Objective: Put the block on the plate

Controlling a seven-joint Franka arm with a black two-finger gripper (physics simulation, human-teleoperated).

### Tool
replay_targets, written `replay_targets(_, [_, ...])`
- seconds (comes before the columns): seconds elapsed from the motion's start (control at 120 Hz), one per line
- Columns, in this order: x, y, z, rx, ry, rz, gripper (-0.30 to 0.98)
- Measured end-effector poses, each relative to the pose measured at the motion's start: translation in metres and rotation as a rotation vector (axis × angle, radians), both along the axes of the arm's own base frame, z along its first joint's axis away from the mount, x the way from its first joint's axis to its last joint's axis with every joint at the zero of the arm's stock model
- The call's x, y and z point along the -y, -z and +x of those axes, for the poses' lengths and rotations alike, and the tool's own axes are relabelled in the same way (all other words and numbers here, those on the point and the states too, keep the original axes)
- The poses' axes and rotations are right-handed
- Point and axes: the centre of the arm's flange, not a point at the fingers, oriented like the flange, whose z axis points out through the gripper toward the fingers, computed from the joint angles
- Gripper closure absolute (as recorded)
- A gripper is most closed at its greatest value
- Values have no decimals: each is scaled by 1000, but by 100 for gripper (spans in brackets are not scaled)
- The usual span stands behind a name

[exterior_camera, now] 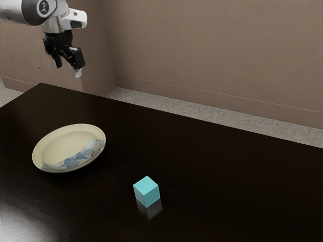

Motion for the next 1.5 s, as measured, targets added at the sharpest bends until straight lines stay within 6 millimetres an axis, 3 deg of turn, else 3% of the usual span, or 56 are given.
replay_targets(0.083, [17, 6, 4, -17, 28, -9, 0])
replay_targets(0.15, [36, 31, 9, -56, 49, -41, 0])
replay_targets(0.25, [103, 83, 14, -109, 143, -69, 0])
replay_targets(0.35, [172, 131, 2, -138, 232, -82, 0])
replay_targets(0.442, [208, 171, -13, -153, 262, -95, 0])
replay_targets(0.642, [223, 238, -30, -142, 189, -159, 0])
replay_targets(0.825, [252, 272, -37, -116, 167, -182, 0])
replay_targets(1.175, [253, 316, -45, -120, 91, -180, 0])
replay_targets(1.5, [258, 336, -57, -132, 68, -173, 0])
